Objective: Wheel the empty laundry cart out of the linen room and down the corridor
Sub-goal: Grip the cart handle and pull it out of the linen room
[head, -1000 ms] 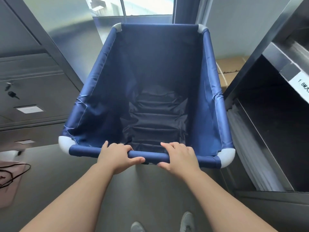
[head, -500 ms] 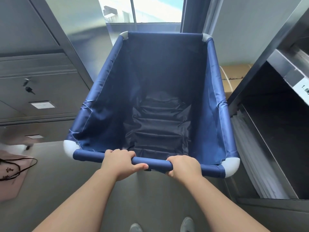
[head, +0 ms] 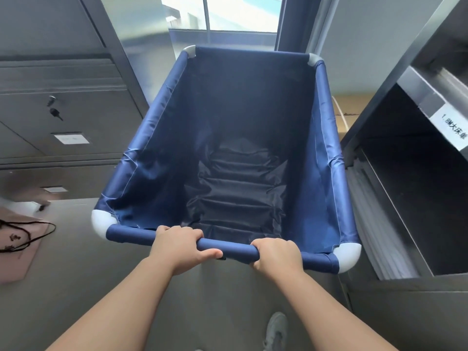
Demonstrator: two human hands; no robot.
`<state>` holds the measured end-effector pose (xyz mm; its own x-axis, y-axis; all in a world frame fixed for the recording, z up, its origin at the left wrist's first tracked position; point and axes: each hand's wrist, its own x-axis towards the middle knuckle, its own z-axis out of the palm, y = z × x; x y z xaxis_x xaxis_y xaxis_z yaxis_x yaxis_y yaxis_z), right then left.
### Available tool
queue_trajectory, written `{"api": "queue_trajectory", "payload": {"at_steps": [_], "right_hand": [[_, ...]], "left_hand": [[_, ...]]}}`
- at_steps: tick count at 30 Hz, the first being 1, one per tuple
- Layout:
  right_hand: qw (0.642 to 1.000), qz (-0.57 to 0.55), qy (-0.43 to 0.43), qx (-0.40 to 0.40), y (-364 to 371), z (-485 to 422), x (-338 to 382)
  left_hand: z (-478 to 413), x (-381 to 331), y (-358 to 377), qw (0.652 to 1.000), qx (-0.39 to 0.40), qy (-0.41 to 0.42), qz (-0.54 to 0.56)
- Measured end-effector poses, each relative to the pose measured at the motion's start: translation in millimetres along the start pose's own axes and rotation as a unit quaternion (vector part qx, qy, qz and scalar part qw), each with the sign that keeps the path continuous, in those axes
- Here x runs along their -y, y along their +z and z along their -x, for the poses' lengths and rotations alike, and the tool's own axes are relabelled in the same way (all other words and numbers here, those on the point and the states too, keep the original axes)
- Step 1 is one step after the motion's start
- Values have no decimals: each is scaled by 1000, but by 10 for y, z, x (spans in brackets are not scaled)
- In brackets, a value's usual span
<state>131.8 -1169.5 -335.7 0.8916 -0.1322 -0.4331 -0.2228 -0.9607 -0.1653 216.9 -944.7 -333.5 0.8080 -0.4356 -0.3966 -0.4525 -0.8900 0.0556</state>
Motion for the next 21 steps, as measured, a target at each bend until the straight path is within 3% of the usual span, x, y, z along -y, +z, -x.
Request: {"api": "queue_trajectory", "payload": {"at_steps": [8,14,21], "right_hand": [[999,41,10,-21,263,505,155],[1000,12,11,26,460,875,161],[1000,3,-15,17,755,1337,170]], "left_hand": [[539,-22,205,1000,10,9,-5],[1013,-121,433,1000,1,-6,-3],[1505,-164,688,1000,-10,-19,6]]}}
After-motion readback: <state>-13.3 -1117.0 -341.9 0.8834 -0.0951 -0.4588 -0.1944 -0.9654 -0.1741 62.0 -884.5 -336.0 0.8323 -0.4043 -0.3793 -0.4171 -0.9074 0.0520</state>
